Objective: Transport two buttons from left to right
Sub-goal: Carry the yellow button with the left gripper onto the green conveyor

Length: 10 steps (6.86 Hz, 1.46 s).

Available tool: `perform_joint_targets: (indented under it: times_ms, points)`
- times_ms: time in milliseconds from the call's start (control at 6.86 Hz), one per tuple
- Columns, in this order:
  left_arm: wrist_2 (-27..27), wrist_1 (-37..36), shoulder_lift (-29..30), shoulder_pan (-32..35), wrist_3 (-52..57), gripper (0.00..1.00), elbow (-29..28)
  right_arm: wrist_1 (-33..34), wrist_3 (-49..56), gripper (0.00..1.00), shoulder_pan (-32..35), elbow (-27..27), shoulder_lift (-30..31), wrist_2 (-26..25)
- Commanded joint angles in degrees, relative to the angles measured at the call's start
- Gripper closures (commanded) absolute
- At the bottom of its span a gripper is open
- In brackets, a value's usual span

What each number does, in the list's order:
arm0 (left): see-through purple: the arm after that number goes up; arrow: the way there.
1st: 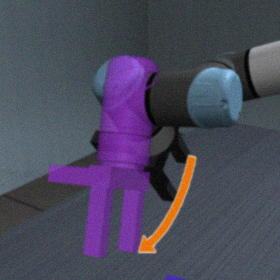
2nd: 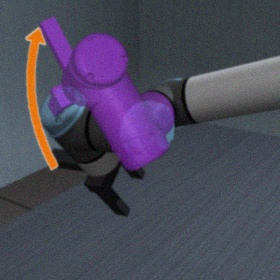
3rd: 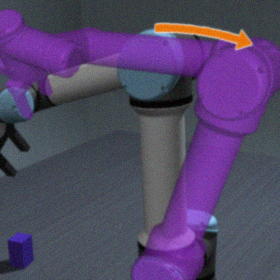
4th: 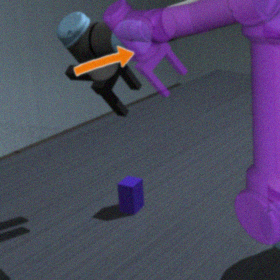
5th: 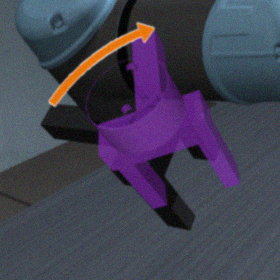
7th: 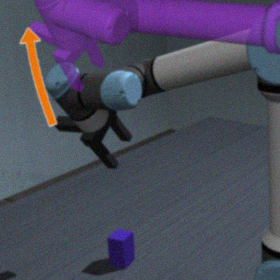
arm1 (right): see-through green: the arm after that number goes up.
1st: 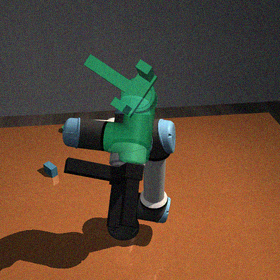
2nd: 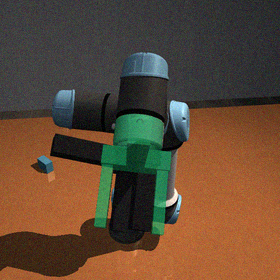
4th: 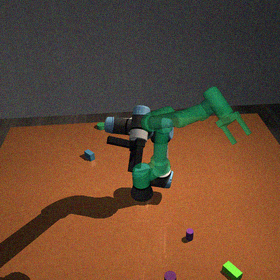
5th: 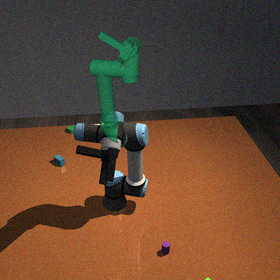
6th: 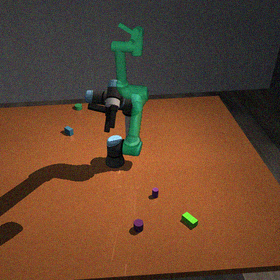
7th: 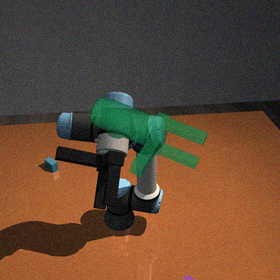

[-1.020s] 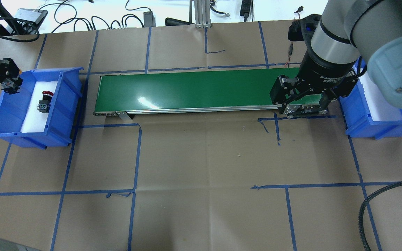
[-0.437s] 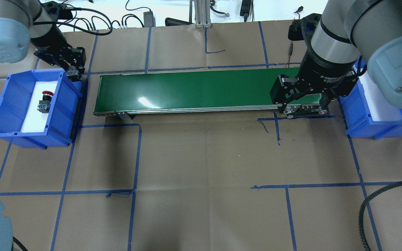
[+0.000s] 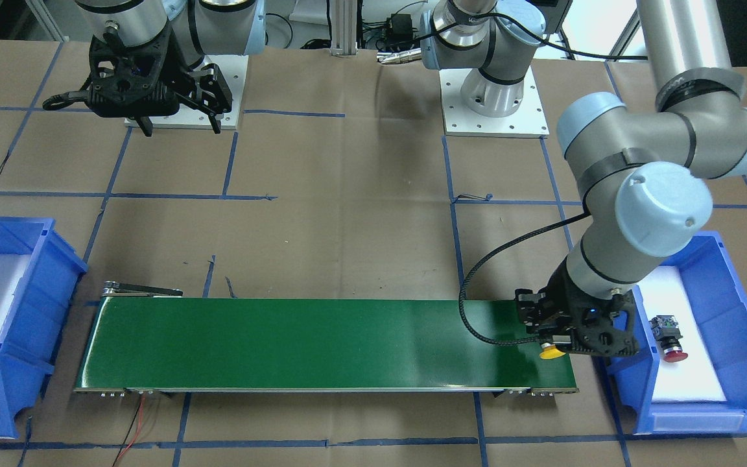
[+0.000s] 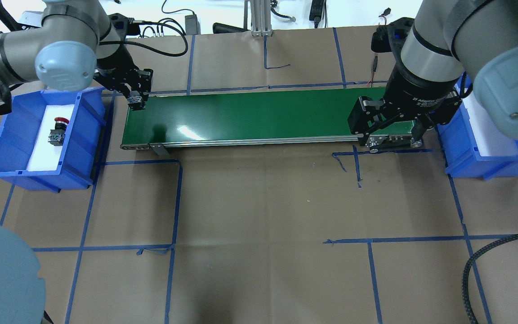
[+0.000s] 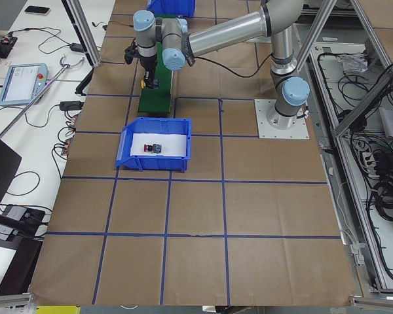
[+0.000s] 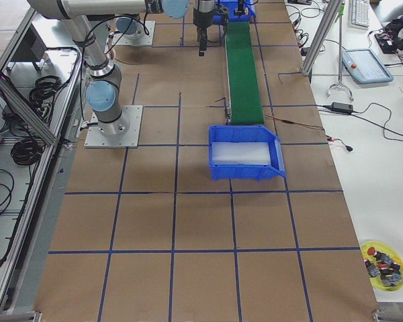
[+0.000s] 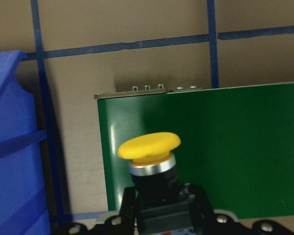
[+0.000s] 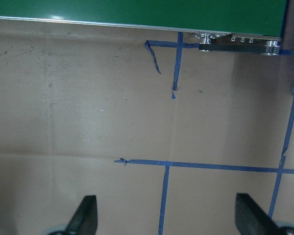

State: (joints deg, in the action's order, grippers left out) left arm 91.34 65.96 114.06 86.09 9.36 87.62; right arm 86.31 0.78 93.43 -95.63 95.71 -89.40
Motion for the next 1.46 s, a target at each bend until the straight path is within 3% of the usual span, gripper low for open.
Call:
perform_joint_targets:
  times_ms: [0,437,583,728,1020,1311]
  points:
    - [0.15,-4.86,3.88,3.54,-2.16,0.96,0.62,0.09,0.01,0.0,0.0,0.0,0.0,0.02]
    - [0.33,-7.23,4.42,3.82,-1.54,0.95,2.19,0.0,0.1,0.0,0.0,0.0,0.0,0.02]
    - [0.33,-7.69,3.99,3.73,-1.8,0.56,2.2,0.0,-0.08,0.0,0.0,0.09,0.0,0.02]
    - [0.42,-7.78,3.89,3.73,-2.15,0.01,2.29,0.0,0.01,0.0,0.0,0.09,0.0,0.02]
    - [0.59,-7.0,3.2,3.47,-2.16,0.0,1.94,0.0,0.01,0.0,0.0,0.0,0.0,0.02]
    - [1.03,-1.49,-0.03,3.12,-2.16,0.0,-0.34,0.0,-0.08,0.0,0.0,0.09,0.0,0.02]
